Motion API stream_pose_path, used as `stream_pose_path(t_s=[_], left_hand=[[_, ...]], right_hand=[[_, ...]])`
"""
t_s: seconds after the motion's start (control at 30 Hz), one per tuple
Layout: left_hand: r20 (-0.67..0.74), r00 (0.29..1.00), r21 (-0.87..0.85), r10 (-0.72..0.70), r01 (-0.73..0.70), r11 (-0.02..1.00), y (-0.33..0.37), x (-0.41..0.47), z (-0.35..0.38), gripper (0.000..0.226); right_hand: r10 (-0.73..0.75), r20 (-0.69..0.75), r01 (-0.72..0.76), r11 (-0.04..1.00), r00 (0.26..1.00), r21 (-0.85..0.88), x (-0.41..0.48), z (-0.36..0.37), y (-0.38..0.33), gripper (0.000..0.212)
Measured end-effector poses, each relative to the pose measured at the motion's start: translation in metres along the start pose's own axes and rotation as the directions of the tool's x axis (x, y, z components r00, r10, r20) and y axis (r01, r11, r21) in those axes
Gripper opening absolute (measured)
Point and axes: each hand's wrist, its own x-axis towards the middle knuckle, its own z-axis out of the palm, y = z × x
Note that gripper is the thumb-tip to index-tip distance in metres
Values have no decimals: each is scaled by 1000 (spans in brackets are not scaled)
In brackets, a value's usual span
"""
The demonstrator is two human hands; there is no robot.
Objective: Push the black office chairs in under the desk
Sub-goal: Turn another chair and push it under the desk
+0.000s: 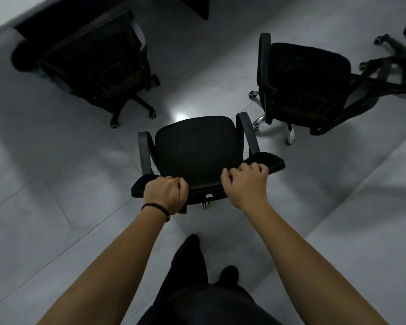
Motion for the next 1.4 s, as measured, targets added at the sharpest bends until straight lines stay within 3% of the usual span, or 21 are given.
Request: stream_pose_path(t_s=[0.27,0.63,0.97,1.4], left_hand=[[-63,992,12,113,-113,994,-6,83,-21,52],[11,964,-20,265,-265,964,13,234,-57,62],[9,970,-23,243,-243,970,48,344,-89,60],[-22,999,-48,36,-37,998,126,474,-120,58]], right_hand=[[74,-40,-76,997,996,-27,65,-12,1,63],[198,-50,-199,980,979,-25,195,-39,32,71],[186,-74,-186,982,980,14,305,-69,71,74],[-29,40,30,999,999,-32,480,-126,154,74]])
